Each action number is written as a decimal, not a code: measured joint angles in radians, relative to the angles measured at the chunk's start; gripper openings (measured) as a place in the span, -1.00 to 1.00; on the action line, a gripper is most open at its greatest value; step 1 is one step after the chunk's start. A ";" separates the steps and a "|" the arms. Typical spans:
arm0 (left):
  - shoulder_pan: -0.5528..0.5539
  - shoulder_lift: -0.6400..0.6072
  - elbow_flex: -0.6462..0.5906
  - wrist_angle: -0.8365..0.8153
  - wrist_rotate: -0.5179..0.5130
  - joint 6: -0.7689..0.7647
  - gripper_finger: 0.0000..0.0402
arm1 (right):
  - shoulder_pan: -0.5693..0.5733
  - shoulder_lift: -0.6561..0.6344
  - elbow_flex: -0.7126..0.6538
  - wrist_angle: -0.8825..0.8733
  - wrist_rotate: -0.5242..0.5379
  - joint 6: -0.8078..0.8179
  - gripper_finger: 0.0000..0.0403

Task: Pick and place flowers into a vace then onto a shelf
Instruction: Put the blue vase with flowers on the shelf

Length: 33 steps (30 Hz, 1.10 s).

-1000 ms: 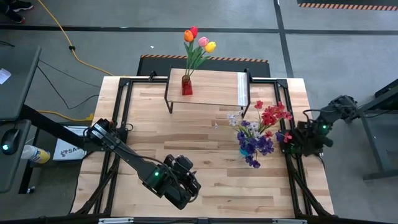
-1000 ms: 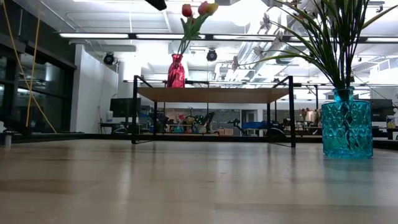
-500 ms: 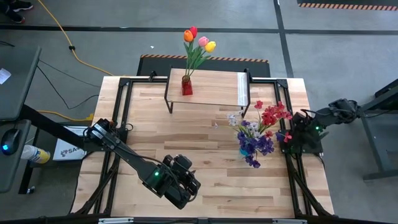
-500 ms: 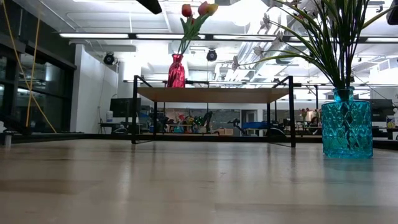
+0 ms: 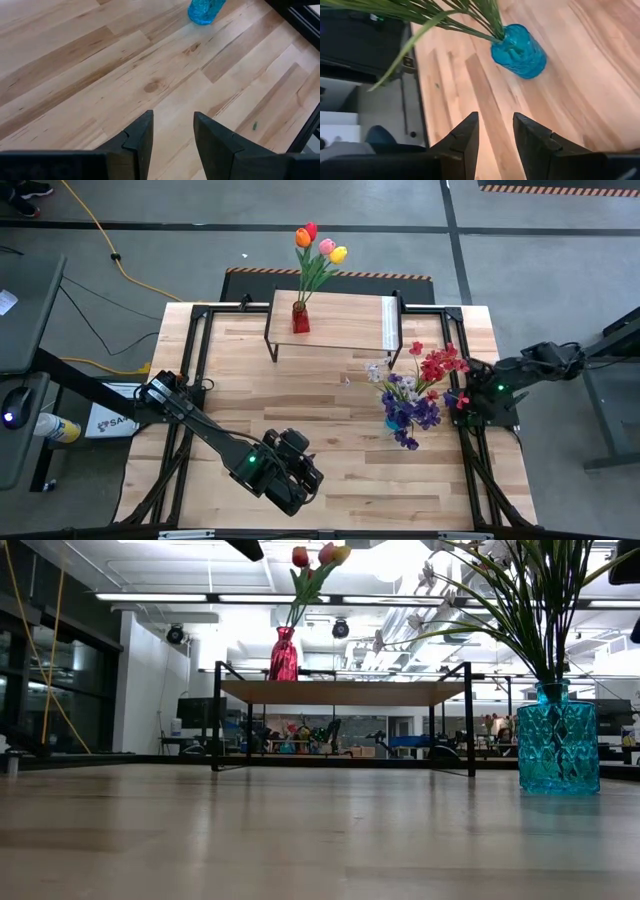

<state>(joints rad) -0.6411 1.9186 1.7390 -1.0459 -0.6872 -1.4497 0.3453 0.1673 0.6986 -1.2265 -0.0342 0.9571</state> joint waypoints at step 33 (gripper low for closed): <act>0.000 0.000 0.000 0.048 0.051 0.004 -0.14 | -0.004 -0.163 -0.330 0.445 0.287 -0.067 -0.44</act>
<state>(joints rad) -0.6415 1.9186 1.7390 -0.9975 -0.6357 -1.4456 0.3409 0.0040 0.3686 -0.7818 0.2531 0.8902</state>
